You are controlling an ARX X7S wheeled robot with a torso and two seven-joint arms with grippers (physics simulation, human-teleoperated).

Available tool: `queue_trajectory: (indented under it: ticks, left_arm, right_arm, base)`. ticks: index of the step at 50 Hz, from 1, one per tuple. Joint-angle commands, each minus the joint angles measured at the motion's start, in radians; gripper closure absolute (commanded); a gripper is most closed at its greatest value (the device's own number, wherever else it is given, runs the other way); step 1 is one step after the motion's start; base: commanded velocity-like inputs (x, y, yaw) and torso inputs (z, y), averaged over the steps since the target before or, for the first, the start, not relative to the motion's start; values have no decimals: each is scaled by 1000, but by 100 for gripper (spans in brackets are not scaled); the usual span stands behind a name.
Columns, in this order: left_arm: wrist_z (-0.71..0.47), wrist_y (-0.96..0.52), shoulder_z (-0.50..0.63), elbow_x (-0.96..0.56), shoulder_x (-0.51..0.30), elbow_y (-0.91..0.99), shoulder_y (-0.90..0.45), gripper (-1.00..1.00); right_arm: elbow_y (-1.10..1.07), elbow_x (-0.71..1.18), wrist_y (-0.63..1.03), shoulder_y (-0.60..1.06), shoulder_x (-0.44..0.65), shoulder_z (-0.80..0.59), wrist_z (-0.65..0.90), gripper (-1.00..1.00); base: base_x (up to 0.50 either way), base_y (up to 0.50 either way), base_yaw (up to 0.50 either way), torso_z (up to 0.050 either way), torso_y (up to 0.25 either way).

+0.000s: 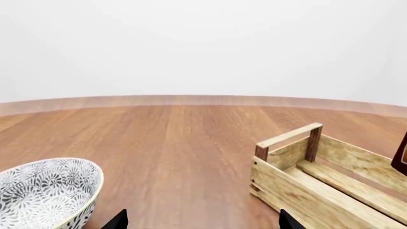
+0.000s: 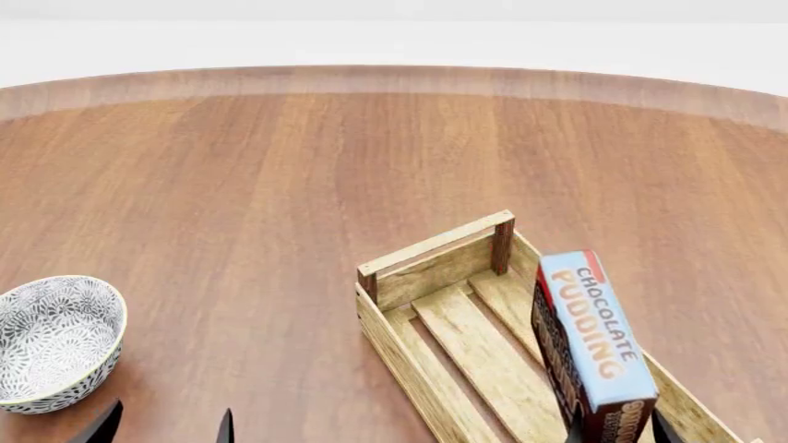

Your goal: Pick up the chocolate pudding and put it in the tray.

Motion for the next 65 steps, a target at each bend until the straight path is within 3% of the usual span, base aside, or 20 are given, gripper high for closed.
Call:
queue_trajectory:
  ticks: [1,30,31,65]
  left_arm:
    - [-1,5,4,-1,0,-11,-4,-100]
    - [-15,-6,14,-6,-11,9,-6,-100]
    - [-15,-6,15,-6,-11,9,-5,-100]
    - [-29,-21,26,-12,-21,35,-13,-100]
  right_arm:
    - [22,-42,-9,10,-5,-1,6,100]
    - [74,-49,-22,30,-15,-13,-1,100]
    - [75,-52,-23,31,-15,-11,6,-100]
    - [20,-32,9,18,2,-2,28,-100]
  base:
    - [0,0,0,0,0]
    - [0,0,0,0,0]
    - [0,0,0,0,0]
    - [0,0,0,0,0]
